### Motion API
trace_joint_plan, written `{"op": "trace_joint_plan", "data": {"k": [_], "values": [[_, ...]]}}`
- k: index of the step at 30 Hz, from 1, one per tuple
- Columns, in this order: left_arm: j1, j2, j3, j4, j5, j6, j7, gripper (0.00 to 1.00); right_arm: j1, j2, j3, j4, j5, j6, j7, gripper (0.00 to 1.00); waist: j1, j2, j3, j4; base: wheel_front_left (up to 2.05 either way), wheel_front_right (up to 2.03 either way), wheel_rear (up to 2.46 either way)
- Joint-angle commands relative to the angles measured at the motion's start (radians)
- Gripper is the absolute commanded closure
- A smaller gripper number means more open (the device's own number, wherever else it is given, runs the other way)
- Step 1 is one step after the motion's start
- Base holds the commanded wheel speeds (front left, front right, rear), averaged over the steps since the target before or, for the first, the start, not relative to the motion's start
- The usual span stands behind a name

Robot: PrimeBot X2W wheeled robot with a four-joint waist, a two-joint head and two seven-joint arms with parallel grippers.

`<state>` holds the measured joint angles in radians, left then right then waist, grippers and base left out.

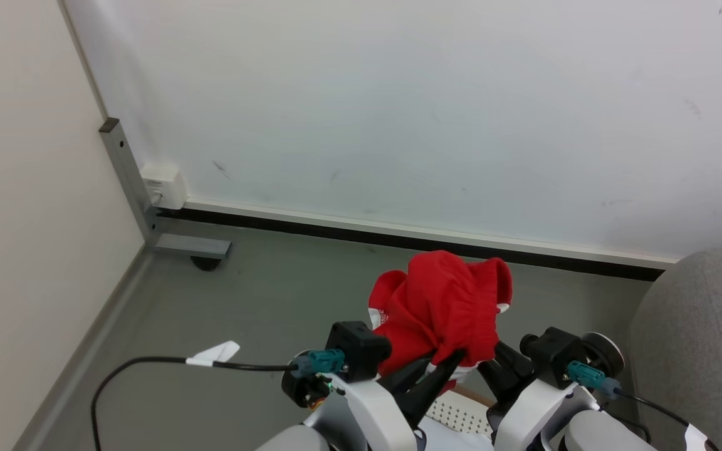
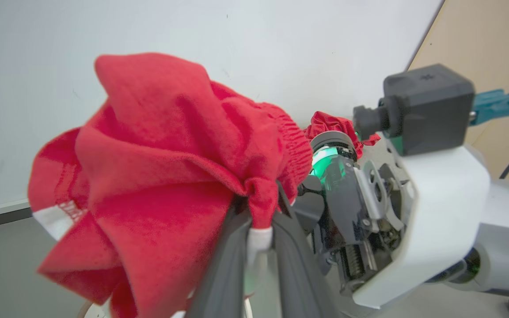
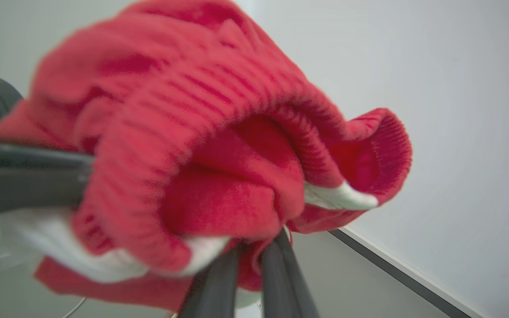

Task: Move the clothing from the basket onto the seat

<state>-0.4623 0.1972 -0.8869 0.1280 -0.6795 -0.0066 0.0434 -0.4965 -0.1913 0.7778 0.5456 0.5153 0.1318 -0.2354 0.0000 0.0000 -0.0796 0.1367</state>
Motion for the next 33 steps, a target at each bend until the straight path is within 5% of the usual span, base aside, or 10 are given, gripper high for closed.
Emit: {"op": "trace_joint_plan", "data": {"k": [1, 6, 9, 10, 11, 20, 33], "values": [[0.014, 0.010, 0.005, 0.007, -0.003, 0.005, -0.005, 1.00, -0.010, -0.011, 0.004, 0.004, 0.022, -0.002, -0.010, 1.00, 0.0000, 0.0000, 0.003, -0.005, 0.00, 0.00, 0.00], [0.017, 0.017, 0.018, 0.011, -0.002, 0.019, -0.021, 1.00, 0.031, -0.013, -0.025, -0.012, 0.066, -0.002, -0.022, 1.00, 0.0000, 0.0000, 0.013, -0.024, 0.00, 0.00, 0.00], [0.019, 0.018, 0.023, 0.008, 0.002, 0.026, -0.034, 0.51, 0.058, -0.017, -0.061, -0.033, 0.088, -0.002, -0.024, 1.00, 0.0000, 0.0000, 0.019, -0.039, 0.00, 0.00, 0.00], [0.018, 0.017, 0.023, 0.005, 0.004, 0.029, -0.039, 0.17, 0.066, -0.019, -0.074, -0.045, 0.093, -0.002, -0.026, 1.00, 0.0000, 0.0000, 0.021, -0.045, 0.00, 0.00, 0.00], [0.017, 0.017, 0.024, 0.000, 0.008, 0.030, -0.044, 0.00, 0.074, -0.020, -0.087, -0.053, 0.097, -0.002, -0.027, 1.00, 0.0000, 0.0000, 0.023, -0.052, 0.00, 0.00, 0.00], [0.023, 0.031, 0.032, -0.036, 0.028, 0.045, -0.083, 0.00, 0.122, -0.047, -0.212, -0.112, 0.071, -0.002, -0.031, 1.00, 0.0000, 0.0000, 0.051, -0.134, 0.00, 0.00, 0.00], [-0.010, 0.065, 0.027, -0.069, 0.094, 0.037, -0.167, 0.00, 0.199, -0.079, -0.451, -0.239, 0.029, -0.002, -0.005, 1.00, 0.0000, 0.0000, 0.138, -0.380, 0.00, 0.00, 0.00]]}}
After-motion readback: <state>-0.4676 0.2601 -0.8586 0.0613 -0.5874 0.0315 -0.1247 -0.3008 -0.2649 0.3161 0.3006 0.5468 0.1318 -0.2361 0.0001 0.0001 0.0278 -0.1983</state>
